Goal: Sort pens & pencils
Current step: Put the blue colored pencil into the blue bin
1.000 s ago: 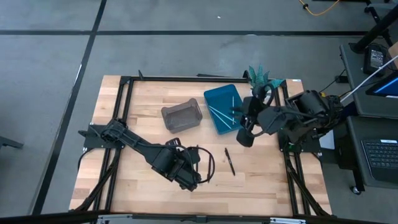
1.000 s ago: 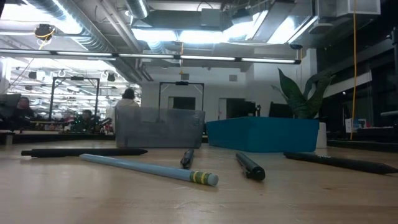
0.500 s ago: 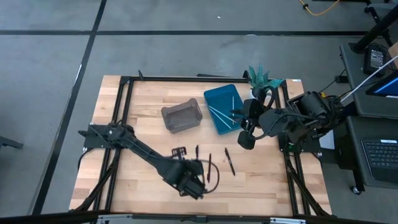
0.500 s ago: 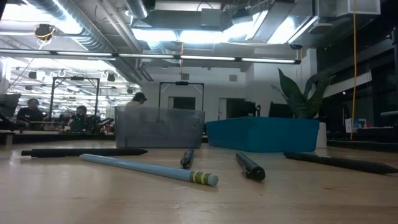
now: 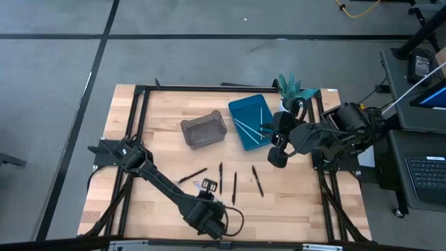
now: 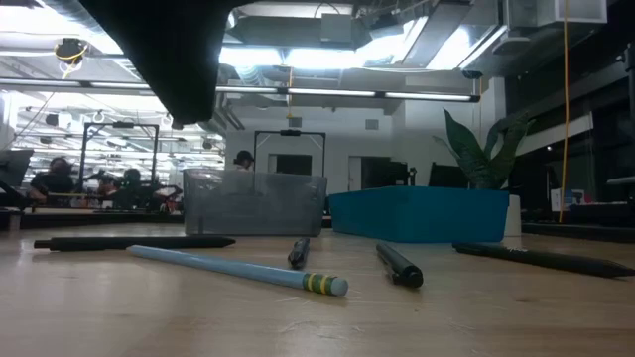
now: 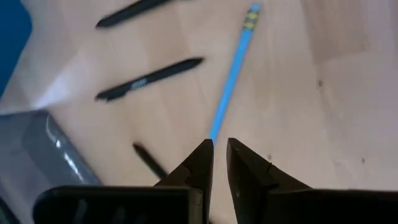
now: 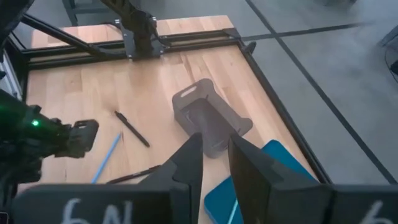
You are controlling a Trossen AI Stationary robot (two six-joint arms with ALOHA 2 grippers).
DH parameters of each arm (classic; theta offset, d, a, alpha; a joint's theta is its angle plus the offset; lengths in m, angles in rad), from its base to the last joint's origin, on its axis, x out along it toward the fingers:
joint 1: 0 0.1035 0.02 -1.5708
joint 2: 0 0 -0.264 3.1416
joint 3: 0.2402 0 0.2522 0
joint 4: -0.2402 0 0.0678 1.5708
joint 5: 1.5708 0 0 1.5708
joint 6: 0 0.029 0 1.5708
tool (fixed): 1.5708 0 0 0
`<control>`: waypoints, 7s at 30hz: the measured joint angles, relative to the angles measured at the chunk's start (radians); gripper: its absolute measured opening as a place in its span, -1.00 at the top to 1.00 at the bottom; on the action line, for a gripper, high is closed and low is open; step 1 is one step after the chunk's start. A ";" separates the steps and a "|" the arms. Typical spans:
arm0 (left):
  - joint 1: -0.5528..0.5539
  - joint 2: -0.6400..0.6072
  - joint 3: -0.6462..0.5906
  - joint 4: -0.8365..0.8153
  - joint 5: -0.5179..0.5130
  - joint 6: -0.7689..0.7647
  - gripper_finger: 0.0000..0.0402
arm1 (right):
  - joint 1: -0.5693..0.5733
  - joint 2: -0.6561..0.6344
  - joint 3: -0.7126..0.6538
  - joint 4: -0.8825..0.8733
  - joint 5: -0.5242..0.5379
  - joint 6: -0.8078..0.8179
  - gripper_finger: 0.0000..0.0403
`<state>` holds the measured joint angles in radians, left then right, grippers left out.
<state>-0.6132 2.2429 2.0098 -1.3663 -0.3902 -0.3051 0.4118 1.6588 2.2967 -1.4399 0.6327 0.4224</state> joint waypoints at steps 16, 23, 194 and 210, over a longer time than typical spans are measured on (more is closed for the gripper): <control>0.059 -0.003 -0.029 0.133 0.129 0.129 0.79 | 0.000 0.000 0.000 -0.004 -0.086 0.098 0.61; 0.062 -0.002 -0.119 0.162 0.199 0.100 0.79 | 0.000 0.001 0.000 -0.087 -0.063 0.115 0.61; 0.179 -0.073 -0.295 0.406 0.288 0.262 0.87 | 0.001 0.001 0.000 -0.121 0.040 0.194 0.61; 0.201 -0.187 -0.294 0.391 0.197 0.209 0.81 | -0.103 0.001 0.000 -0.122 0.040 0.145 0.61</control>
<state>-0.4121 2.0555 1.7161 -0.9756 -0.1933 -0.0959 0.3086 1.6596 2.2963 -1.5616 0.6727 0.5678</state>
